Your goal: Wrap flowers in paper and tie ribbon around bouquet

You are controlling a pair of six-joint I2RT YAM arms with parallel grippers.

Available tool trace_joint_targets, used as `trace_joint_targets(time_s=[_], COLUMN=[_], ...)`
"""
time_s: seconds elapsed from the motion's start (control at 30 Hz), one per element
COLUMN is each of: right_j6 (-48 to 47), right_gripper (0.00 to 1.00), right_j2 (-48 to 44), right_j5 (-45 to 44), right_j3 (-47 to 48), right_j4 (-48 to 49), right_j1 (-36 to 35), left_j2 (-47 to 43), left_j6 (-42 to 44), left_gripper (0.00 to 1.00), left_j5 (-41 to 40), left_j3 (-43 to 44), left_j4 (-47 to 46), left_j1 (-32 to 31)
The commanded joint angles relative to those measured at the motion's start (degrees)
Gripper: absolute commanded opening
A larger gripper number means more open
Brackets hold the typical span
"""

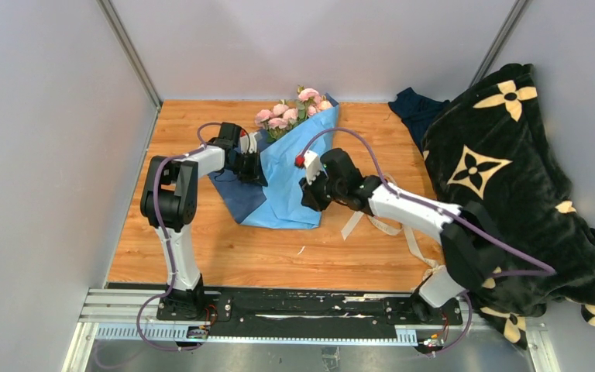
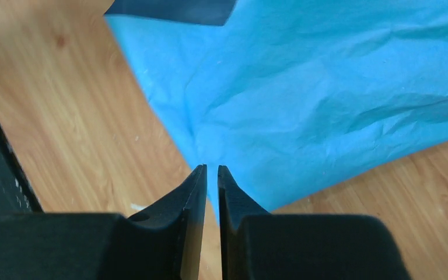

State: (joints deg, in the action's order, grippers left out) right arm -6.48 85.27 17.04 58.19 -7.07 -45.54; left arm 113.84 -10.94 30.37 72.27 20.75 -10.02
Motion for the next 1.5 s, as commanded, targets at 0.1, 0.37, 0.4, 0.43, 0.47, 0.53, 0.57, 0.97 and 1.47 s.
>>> trace_joint_targets(time_s=[0.1,0.37,0.4,0.43,0.47,0.53,0.57,0.97,1.47], right_j6=[17.8,22.5,22.3,21.8,20.7,18.5,17.4,26.4,59.2], right_gripper=[0.06,0.00,0.00,0.00,0.00,0.00,0.00,0.00,0.00], right_j2=[14.6,10.0,8.0,5.9,4.0,2.5,3.1,46.2,68.4], right_j5=[12.8,12.4,12.4,12.2,12.1,13.9,16.1,35.2,21.4], right_j3=[-2.1,-18.6,-18.9,-18.9,-17.6,-12.9,-9.8,33.5,58.1], right_j4=[14.6,12.2,11.1,9.1,5.9,2.3,1.5,8.8,31.5], right_j1=[9.2,15.6,16.0,16.2,16.4,16.7,16.7,23.6,36.9], left_j2=[-2.2,-2.5,-2.5,-2.5,-2.4,-2.5,-2.5,-1.2,1.5], left_j6=[1.9,2.8,2.8,2.9,2.9,2.9,2.7,2.5,4.0], left_gripper=[0.00,0.00,0.00,0.00,0.00,0.00,0.00,0.00,0.00], left_j5=[-5.0,-7.6,-7.6,-7.4,-7.2,-6.7,-6.5,-6.9,-8.5], left_j3=[-1.1,-1.2,-1.2,-1.4,-1.5,-1.9,-2.3,-2.6,-1.5], left_j4=[1.6,2.7,2.8,2.9,3.0,3.0,2.9,3.3,5.1], left_j1=[0.0,0.0,0.0,0.0,0.0,-0.1,-0.1,-0.4,-0.5])
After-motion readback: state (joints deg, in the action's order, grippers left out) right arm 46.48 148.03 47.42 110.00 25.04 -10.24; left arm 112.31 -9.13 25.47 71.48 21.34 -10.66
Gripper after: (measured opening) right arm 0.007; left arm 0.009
